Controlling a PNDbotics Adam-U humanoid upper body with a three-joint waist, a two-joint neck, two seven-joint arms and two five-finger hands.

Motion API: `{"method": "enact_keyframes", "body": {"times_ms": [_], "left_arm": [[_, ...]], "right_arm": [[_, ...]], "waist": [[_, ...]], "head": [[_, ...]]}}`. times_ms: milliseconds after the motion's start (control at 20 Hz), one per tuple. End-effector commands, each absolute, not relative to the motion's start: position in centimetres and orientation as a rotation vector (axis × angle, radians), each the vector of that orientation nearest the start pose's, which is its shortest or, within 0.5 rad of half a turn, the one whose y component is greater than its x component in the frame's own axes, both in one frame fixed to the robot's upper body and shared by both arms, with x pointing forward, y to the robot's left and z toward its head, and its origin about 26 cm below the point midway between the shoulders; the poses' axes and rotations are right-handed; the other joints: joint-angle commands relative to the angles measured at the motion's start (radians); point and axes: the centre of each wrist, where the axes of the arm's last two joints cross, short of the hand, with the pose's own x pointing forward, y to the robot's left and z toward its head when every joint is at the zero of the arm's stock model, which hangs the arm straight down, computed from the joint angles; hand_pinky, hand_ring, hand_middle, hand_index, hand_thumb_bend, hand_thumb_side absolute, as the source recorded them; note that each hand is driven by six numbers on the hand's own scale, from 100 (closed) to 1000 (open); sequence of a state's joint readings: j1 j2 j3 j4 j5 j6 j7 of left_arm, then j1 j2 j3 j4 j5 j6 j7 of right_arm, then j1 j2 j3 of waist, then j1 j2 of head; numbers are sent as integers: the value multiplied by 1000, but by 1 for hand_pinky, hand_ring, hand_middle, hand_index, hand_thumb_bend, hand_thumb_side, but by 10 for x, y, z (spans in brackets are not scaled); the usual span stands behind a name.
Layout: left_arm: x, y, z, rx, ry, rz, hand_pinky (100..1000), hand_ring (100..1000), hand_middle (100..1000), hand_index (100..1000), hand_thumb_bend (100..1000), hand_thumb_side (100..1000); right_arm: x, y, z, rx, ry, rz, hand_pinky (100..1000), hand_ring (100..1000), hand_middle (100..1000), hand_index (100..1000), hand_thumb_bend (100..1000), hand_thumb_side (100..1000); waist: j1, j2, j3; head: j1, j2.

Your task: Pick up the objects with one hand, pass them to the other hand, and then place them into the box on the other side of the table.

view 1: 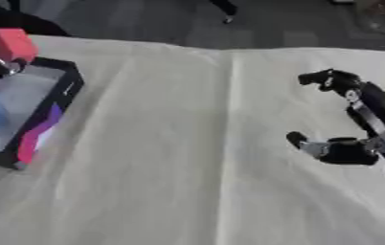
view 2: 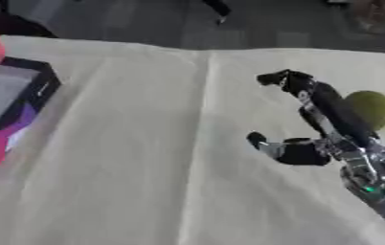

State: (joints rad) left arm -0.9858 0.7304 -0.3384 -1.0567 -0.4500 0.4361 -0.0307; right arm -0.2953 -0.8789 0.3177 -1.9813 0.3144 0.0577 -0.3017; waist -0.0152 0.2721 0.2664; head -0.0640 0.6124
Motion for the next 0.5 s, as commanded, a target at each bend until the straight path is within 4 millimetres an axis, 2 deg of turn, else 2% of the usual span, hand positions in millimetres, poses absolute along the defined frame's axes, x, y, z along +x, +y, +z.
{"method": "enact_keyframes", "body": {"times_ms": [50,200,350,450,500], "left_arm": [[460,338,275,1247,-1333,-749,737,612,459,517,452,100],[466,336,267,1270,-1306,-790,754,639,503,552,541,100],[470,335,263,1299,-1267,-806,803,716,599,704,652,100],[472,334,261,1318,-1237,-814,838,765,656,774,717,100],[473,334,261,1330,-1220,-819,863,808,713,826,816,264]], "right_arm": [[287,-283,209,-874,-2156,954,776,849,751,855,478,109],[286,-283,207,-876,-2156,941,776,849,751,855,474,106],[286,-284,205,-882,-2154,931,776,848,750,854,472,104],[285,-285,204,-888,-2151,924,775,848,750,854,471,102],[285,-286,204,-890,-2149,921,774,848,749,854,471,102]], "waist": [[-14,-1,-3],[-18,0,-8],[-19,1,-13],[-19,1,-14],[-18,1,-15]], "head": [[13,-23],[15,-25],[25,-19],[34,-15],[38,-14]]}}
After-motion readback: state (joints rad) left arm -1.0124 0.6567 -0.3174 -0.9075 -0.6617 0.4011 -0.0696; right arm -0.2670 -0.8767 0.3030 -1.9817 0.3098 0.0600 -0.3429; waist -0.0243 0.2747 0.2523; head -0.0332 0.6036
